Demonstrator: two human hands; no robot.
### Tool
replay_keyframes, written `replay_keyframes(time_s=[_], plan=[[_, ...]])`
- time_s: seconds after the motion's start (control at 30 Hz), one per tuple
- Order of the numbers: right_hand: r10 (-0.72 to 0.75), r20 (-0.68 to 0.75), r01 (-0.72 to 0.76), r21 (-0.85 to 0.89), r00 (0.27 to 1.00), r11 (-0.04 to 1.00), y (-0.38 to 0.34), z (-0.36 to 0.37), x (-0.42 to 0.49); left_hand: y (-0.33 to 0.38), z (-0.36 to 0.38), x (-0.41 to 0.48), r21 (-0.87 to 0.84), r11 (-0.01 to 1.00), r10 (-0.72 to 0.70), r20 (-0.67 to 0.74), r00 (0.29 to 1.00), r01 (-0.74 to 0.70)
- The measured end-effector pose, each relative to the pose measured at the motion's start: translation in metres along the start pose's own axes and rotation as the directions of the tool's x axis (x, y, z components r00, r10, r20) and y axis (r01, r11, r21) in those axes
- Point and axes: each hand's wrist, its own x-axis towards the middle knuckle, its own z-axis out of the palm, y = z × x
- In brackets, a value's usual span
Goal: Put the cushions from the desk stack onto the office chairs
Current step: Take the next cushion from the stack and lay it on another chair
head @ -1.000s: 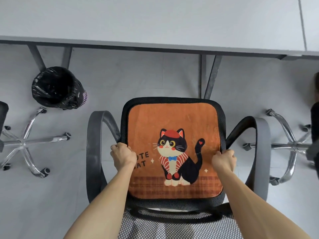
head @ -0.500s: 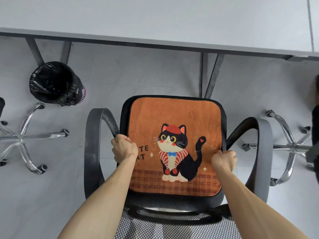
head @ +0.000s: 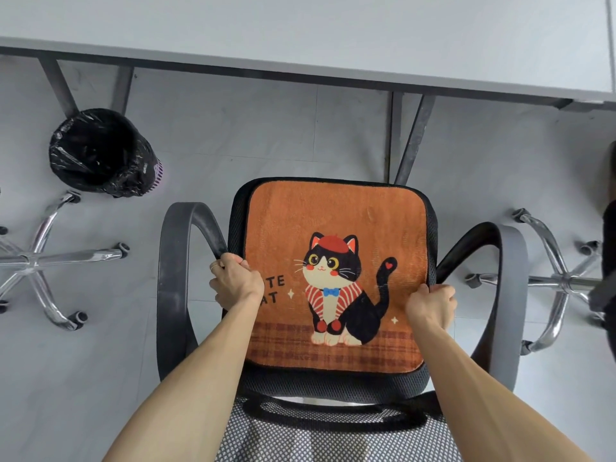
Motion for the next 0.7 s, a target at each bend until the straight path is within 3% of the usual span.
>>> replay_keyframes(time_s=[0.57,0.63,0.7], plan=[[-0.022,0.004,0.022,-0.017,1.000,1.000,-0.003,-0.003,-0.002,-0.003,-0.003,-0.001,0.045,0.997,0.068,-0.017,0.998,-0.067],[-0.090,-0.001,0.089,-0.071,0.996,0.993,-0.003,-0.003,-0.008,-0.007,0.000,-0.003,0.073,0.989,0.134,-0.016,0.991,-0.132],[-0.278,0.002,0.275,-0.158,0.960,0.948,0.001,-0.002,-0.021,-0.015,0.002,-0.009,0.184,0.933,0.317,-0.009,0.948,-0.310]])
